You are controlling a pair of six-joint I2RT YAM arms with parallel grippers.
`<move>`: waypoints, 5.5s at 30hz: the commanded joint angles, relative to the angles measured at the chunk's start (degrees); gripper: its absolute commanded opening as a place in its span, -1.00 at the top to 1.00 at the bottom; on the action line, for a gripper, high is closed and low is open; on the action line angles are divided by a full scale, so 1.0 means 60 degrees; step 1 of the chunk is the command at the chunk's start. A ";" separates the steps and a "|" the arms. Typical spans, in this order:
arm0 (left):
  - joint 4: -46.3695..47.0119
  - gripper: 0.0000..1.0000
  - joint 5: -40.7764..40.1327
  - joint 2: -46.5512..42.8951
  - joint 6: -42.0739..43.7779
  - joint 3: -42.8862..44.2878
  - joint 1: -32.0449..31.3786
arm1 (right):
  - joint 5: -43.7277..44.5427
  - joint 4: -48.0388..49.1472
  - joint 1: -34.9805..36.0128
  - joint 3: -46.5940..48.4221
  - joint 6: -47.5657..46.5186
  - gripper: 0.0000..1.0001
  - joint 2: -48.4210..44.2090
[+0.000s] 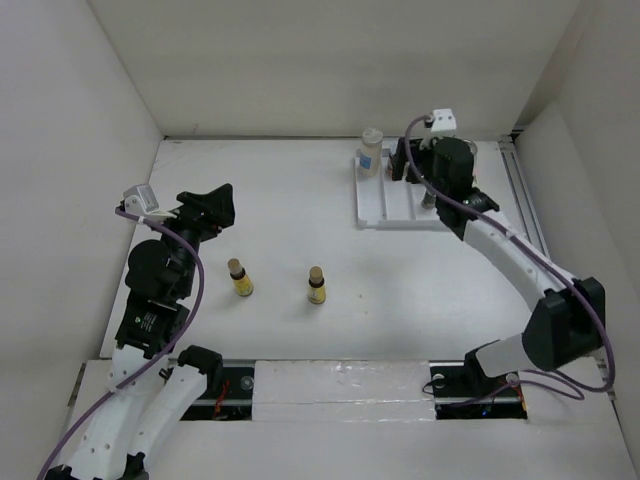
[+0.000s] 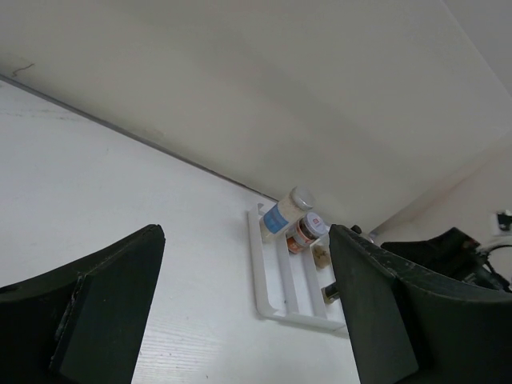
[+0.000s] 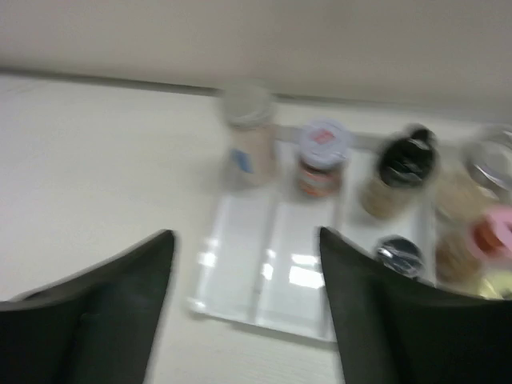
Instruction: Organize the condiment bottles
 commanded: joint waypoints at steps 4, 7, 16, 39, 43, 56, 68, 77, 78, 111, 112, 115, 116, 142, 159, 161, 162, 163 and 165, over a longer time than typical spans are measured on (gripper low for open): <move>0.0361 -0.59 -0.0020 -0.0079 0.0146 -0.0005 -0.0026 | -0.3120 0.3488 0.2866 -0.2101 0.0029 0.13 -0.1434; 0.0362 -0.59 -0.0107 0.0022 0.0146 -0.0005 -0.0026 | -0.3783 0.4417 0.4810 -0.3012 -0.0304 -0.35 -0.1977; 0.0361 -0.59 0.0096 -0.0065 0.0146 -0.0005 -0.0026 | -0.3316 0.3902 0.6488 -0.3658 -0.0675 -1.00 -0.1335; 0.0465 -0.59 0.0258 -0.0065 0.0234 -0.0005 -0.0026 | -0.2451 0.5502 0.6575 -0.4156 -0.0132 -0.34 0.0659; 0.0551 -0.59 0.0258 -0.0182 0.0234 -0.0093 -0.0026 | -0.2570 0.6336 0.6575 -0.4522 0.0103 0.34 0.0455; 0.0566 -0.57 0.0375 -0.0109 0.0234 -0.0093 -0.0026 | -0.1442 0.4798 0.4820 -0.1711 -0.0894 0.62 -0.1305; 0.0566 -0.57 0.0273 0.0009 0.0234 -0.0093 -0.0026 | -0.1457 0.4856 0.1700 0.0047 -0.0689 0.65 0.1609; 0.0566 -0.57 0.0171 0.0360 0.0322 -0.0093 -0.0026 | -0.0563 0.5222 0.1199 0.1219 -0.0601 0.65 0.3705; 0.0566 -0.57 0.0170 0.0447 0.0322 -0.0093 -0.0026 | -0.0433 0.5368 0.1199 0.1220 -0.0601 0.65 0.3865; 0.0742 -0.57 0.0346 0.0624 0.0497 -0.0093 -0.0026 | 0.1355 0.5590 0.1112 0.2963 0.0146 -0.42 0.6269; 0.0742 -0.57 0.0346 0.0624 0.0497 -0.0093 -0.0026 | 0.1355 0.5589 0.1112 0.2963 0.0146 -0.42 0.6066; 0.0742 -0.57 0.0346 0.0624 0.0497 -0.0093 -0.0026 | 0.1238 0.5487 0.1024 0.2833 0.0146 -0.47 0.5584; 0.0742 -0.57 0.0346 0.0624 0.0497 -0.0093 -0.0026 | 0.1238 0.5385 0.1024 0.2730 0.0146 -0.47 0.5378; -0.0225 -0.91 -0.1895 -0.0064 -0.0264 0.0186 -0.0026 | -1.1008 0.4287 0.5475 0.2363 -0.1260 -0.91 0.4554; 0.0098 -0.91 -0.0899 0.0023 -0.0059 0.0098 -0.0026 | -1.0686 0.4444 0.6209 0.4604 -0.0515 -0.85 0.7148; 0.0098 -0.91 -0.0899 0.0023 -0.0059 0.0098 -0.0026 | -1.0584 0.5294 0.6209 0.4458 -0.0134 -0.53 0.7235; 0.0098 -0.91 -0.0899 0.0110 -0.0059 0.0098 -0.0026 | -1.0583 0.5383 0.6209 0.4458 -0.0030 -0.46 0.7236; 0.0098 -0.91 -0.0899 0.0111 -0.0059 0.0098 -0.0026 | -1.0583 0.5384 0.6209 0.4458 -0.0029 -0.32 0.7236; 0.0098 -0.91 -0.0812 0.0111 -0.0059 0.0098 -0.0026 | -1.0583 0.5384 0.6107 0.4560 0.0073 0.17 0.7236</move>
